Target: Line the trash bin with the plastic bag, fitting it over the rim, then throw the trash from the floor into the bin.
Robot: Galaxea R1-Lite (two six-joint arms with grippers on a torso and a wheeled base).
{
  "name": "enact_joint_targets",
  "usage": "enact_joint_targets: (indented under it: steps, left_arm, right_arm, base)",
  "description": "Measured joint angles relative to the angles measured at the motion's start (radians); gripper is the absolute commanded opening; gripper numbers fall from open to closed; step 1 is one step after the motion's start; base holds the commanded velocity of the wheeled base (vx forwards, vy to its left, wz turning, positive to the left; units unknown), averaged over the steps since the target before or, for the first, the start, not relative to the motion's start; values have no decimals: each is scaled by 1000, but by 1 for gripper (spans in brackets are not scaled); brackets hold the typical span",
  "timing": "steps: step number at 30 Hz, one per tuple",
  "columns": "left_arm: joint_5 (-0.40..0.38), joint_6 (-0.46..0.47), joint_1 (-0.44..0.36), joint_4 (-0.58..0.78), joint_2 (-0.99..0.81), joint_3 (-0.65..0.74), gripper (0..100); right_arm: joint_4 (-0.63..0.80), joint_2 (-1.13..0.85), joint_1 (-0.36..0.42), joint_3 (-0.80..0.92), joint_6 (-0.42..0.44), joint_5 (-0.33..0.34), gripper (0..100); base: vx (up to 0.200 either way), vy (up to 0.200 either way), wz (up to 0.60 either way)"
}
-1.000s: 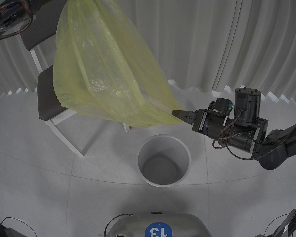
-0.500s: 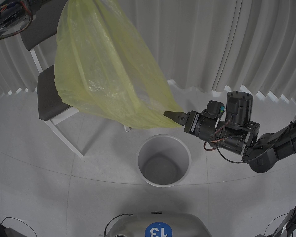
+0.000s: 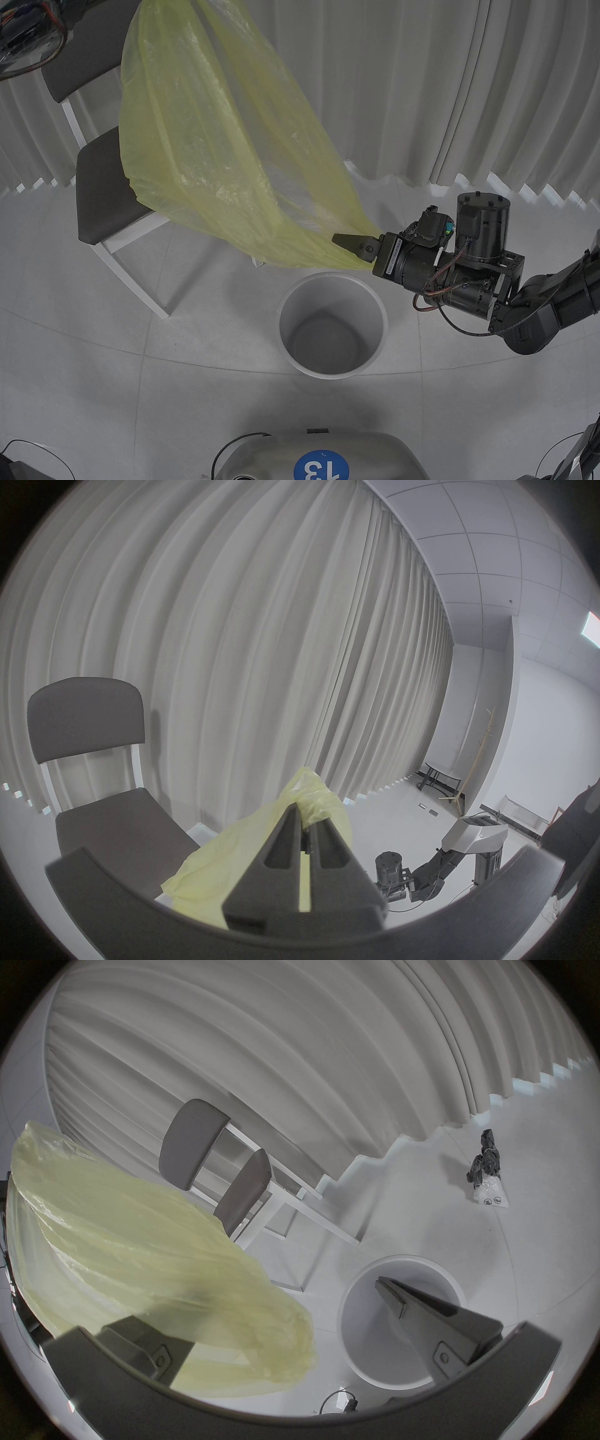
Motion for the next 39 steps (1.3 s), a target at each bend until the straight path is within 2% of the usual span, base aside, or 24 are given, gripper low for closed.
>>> enact_joint_targets:
  steps: [11, 19, 23, 29, 34, 39]
  left_arm:
    - [1, 5, 4, 0, -1, 3, 0]
    - [9, 5, 11, 1, 1, 36, 0]
    - [19, -2, 13, 1, 10, 64, 0]
    - [80, -46, 9, 1, 32, 129, 0]
    - [112, -84, -1, -2, 51, 242, 0]
    - [125, -127, -11, -63, 74, 405, 0]
  right_arm:
    - [11, -9, -1, 14, -12, -2, 0]
    - [41, -30, -11, 29, -72, -13, 0]
    - [145, -61, -29, 36, -102, -18, 0]
    - [369, -129, -81, 39, -214, -37, 0]
    - [504, -181, -121, 41, -314, -44, 0]
    - [575, -202, -160, 45, -404, -46, 0]
  base:
    - [0, 0, 0]
    - [0, 0, 0]
    - [0, 0, 0]
    - [0, 0, 0]
    - [0, 0, 0]
    - [0, 0, 0]
